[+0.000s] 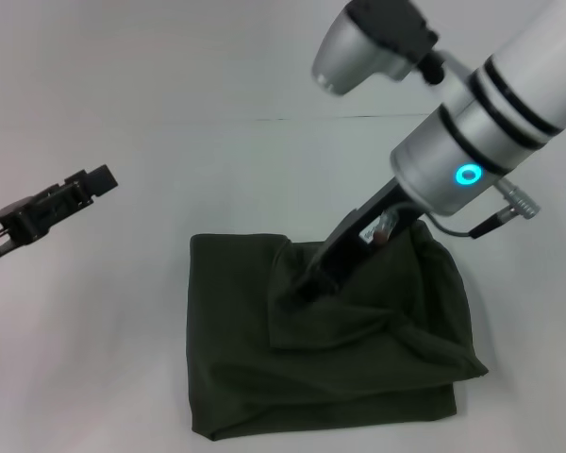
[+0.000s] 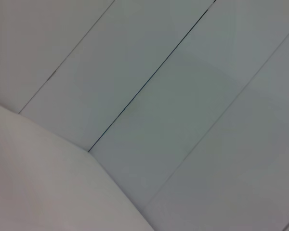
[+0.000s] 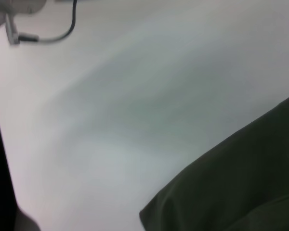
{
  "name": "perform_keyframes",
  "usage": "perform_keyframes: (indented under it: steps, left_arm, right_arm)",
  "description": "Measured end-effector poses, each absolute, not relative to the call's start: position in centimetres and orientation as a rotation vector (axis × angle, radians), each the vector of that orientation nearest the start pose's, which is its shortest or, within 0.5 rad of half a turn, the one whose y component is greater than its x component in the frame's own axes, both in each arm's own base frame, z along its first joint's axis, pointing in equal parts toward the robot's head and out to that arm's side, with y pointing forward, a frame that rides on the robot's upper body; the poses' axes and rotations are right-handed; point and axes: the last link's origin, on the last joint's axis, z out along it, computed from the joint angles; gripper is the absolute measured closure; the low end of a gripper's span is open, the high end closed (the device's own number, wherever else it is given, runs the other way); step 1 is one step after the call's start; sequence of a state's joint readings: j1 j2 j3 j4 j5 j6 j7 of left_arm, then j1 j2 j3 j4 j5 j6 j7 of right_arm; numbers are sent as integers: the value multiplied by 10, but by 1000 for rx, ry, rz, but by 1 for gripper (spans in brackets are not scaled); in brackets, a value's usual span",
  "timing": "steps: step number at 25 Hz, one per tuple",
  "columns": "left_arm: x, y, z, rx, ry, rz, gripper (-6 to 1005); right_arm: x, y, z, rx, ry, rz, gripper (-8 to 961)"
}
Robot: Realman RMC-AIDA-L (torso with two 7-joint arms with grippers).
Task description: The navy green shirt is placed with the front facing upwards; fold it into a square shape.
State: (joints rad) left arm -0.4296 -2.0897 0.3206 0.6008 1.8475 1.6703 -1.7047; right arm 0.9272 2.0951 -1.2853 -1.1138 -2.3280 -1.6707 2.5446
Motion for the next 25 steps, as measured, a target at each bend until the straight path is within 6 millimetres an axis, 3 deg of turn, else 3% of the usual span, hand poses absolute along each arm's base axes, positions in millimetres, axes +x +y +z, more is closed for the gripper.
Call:
perform_keyframes:
  steps: [3,7,11,14,19,22,25]
  left_arm:
    - [-296,303,47,-2194,-1263,-1276,112]
    - [-288,301,46,-2273,-1342,-1269,113]
    - [-276,306,38,-2394,-1559,-1163,113]
    - [-264,313,26,-2474,-1763,-995,113]
    - [-242,328,12,-2552,-1995,-652,112]
    - [-224,341,0,-2598,-1984,-504,112]
    - [-218,346,-10,-2600,-1965,-446,112]
  right_arm:
    - [83,373,-17,-2932,991,-178,566]
    - [100,384,18,-2855,1129,237,400]
    - [141,382,57,-2724,1195,655,317]
    - [181,373,77,-2600,1237,847,255]
    - [235,360,92,-2438,1321,994,123]
    - [253,356,92,-2393,1338,1006,18]
    - [261,354,89,-2373,1341,993,19]
